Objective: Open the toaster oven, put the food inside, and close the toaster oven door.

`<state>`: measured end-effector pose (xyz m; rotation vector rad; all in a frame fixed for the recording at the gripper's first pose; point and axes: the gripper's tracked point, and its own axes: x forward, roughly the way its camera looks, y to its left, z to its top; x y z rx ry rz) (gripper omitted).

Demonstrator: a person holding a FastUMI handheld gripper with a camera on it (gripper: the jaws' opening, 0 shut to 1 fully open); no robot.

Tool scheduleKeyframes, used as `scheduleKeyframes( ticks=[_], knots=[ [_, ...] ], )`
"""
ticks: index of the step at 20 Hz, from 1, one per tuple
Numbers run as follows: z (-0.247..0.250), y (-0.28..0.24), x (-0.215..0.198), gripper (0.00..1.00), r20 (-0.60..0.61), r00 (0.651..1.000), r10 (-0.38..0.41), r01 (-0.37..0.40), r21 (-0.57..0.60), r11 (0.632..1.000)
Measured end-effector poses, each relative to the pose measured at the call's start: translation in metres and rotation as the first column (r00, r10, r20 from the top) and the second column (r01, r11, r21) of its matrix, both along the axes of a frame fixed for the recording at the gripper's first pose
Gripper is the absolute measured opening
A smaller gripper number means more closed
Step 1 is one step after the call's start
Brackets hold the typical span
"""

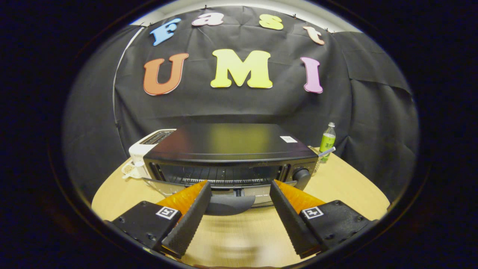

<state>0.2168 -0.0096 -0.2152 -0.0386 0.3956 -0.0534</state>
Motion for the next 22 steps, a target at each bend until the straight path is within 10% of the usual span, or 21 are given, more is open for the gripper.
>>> scheduleKeyframes(
  ticks=[16, 22],
  knots=[
    [-0.13, -0.001, -0.094, 1.0, -0.288, 0.956, 0.065, -0.055, 0.042, 0.998],
    [-0.125, 0.001, -0.09, 1.0, -0.221, 0.971, 0.087, -0.081, 0.039, 0.996]
  ],
)
